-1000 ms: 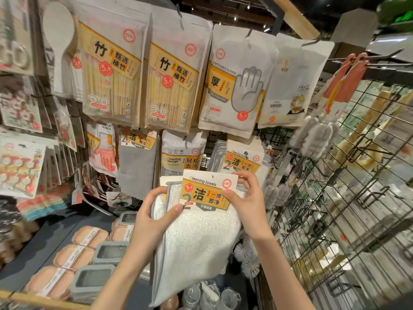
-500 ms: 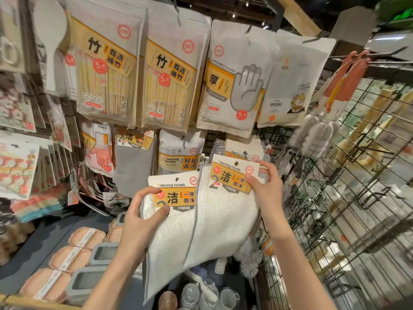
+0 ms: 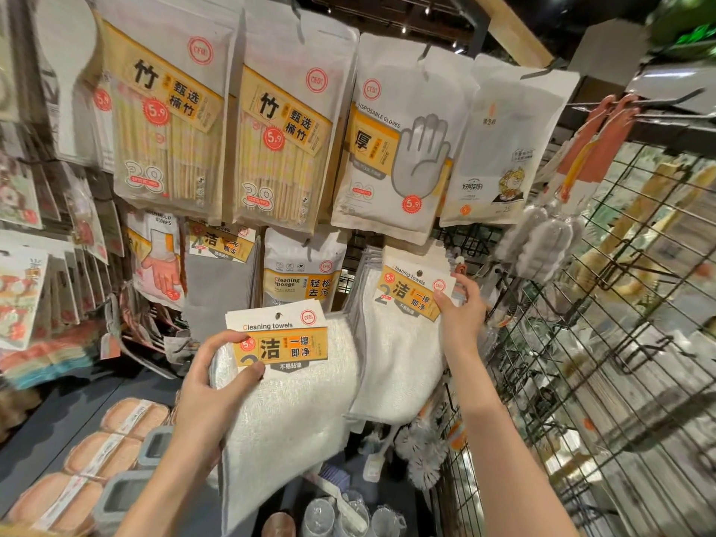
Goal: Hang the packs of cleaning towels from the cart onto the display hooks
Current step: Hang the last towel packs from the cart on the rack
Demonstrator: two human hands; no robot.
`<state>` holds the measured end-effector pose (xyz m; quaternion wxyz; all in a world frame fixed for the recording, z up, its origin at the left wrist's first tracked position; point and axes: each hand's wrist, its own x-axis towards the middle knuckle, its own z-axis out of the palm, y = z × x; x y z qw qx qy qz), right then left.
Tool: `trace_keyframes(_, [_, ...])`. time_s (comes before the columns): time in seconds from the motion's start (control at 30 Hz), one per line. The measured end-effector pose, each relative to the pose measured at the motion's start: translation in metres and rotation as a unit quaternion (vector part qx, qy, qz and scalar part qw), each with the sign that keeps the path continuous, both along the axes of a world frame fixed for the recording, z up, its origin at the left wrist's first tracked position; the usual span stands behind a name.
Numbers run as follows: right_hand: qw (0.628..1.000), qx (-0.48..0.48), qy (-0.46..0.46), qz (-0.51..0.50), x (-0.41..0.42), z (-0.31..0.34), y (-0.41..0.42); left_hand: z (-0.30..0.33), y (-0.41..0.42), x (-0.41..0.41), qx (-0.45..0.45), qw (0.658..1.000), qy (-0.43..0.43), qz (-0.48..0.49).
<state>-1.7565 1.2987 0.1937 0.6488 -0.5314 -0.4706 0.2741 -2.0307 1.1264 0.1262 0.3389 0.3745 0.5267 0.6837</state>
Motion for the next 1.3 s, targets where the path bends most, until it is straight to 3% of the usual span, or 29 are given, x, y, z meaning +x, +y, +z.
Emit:
trace_keyframes(0.4, [0.993, 0.032, -0.103, -0.042, -0.004, -0.008, 0.019, -0.001, 0.004, 0.001, 0.012, 1.0, -0.002, -0.005])
trace_keyframes(0.73, [0.985, -0.021, -0.149, -0.081, -0.009, -0.005, 0.035, 0.002, 0.008, 0.004, 0.001, 1.0, 0.004, -0.001])
trace_keyframes(1.03, [0.985, -0.03, -0.155, -0.066, -0.01, 0.0, 0.03, 0.005, 0.007, 0.009, -0.007, 1.0, -0.004, -0.006])
trace_keyframes(1.3, [0.969, -0.033, -0.244, -0.026, -0.01, -0.003, -0.002, 0.011, 0.0, 0.011, -0.001, 1.0, -0.011, -0.014])
